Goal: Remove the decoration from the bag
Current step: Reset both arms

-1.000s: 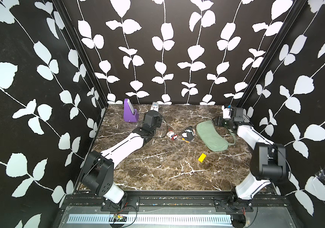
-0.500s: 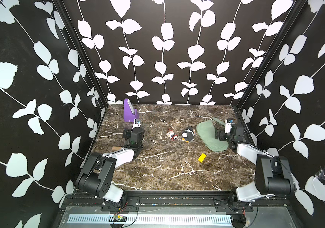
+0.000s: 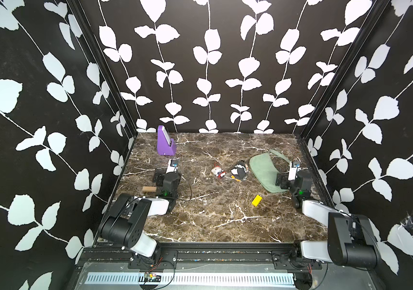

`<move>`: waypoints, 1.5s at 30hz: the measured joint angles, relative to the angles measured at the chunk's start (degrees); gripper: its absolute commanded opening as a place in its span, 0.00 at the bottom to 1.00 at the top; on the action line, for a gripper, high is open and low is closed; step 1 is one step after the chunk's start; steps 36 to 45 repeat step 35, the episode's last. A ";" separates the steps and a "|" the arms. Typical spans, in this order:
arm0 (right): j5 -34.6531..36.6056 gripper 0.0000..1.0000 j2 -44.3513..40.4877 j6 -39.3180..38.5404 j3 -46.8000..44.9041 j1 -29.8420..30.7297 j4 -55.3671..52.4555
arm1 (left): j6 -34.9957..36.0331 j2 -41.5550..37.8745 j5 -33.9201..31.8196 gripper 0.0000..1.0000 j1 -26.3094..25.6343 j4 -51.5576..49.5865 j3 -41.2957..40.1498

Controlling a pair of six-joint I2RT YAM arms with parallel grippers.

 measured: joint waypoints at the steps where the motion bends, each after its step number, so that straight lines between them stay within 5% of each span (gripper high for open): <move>1: -0.59 0.99 0.85 0.00 -1.05 0.00 1.79 | 0.11 0.48 0.37 0.95 0.00 0.52 -0.48; 12: -3.28 0.99 10.56 0.00 -2.05 0.00 15.08 | 0.20 0.13 5.40 0.98 2.03 5.92 -2.21; 23: -3.50 0.99 10.56 -0.98 -0.70 1.03 15.02 | -5.81 0.76 24.28 0.99 13.25 5.27 -3.19; 45: -2.34 0.99 10.56 -1.29 -0.17 1.62 14.58 | -8.57 1.14 26.34 0.99 13.60 4.09 -2.25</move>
